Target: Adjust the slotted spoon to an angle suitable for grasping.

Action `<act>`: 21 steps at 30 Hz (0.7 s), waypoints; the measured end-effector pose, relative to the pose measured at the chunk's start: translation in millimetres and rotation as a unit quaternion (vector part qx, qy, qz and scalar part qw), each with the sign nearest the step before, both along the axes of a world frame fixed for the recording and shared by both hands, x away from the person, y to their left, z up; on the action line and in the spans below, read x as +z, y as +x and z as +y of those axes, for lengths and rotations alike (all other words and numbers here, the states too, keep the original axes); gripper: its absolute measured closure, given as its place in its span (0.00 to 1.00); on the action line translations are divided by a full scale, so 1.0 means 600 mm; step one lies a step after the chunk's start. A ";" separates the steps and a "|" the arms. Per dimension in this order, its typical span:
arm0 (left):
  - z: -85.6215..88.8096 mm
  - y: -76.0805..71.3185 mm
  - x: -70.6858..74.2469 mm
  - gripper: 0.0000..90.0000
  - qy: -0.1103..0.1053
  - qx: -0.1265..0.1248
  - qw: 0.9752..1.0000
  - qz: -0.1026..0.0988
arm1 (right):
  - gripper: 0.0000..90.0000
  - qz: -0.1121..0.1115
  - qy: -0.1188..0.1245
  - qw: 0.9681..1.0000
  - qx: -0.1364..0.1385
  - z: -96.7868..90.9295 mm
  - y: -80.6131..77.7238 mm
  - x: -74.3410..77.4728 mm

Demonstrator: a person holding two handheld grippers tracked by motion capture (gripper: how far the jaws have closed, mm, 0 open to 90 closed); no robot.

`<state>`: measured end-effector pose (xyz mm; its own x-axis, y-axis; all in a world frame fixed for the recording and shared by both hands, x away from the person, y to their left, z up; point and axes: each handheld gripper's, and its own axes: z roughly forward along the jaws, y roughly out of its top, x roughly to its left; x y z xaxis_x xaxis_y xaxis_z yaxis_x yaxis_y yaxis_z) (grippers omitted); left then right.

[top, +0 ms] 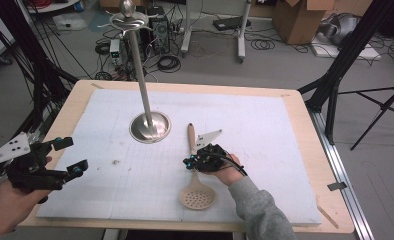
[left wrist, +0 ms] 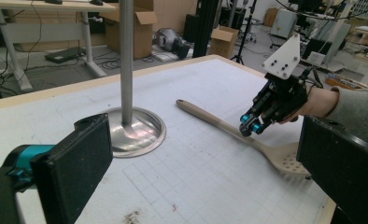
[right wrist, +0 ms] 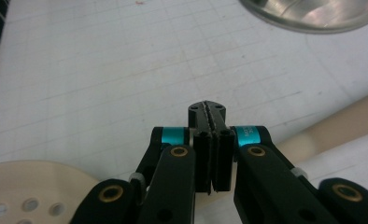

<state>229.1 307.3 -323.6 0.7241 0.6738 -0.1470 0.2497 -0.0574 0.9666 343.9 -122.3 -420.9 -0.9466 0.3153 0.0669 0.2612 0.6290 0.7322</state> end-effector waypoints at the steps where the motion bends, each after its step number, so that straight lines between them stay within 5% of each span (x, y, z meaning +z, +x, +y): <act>1: 0.000 0.000 0.000 0.05 0.000 0.000 1.000 0.000 | 1.00 0.000 0.000 1.000 0.000 0.000 0.000 0.000; 21: -0.012 0.013 -0.009 0.05 0.000 -0.013 1.000 0.013 | 1.00 0.030 -0.033 0.999 0.031 -0.013 -0.026 -0.027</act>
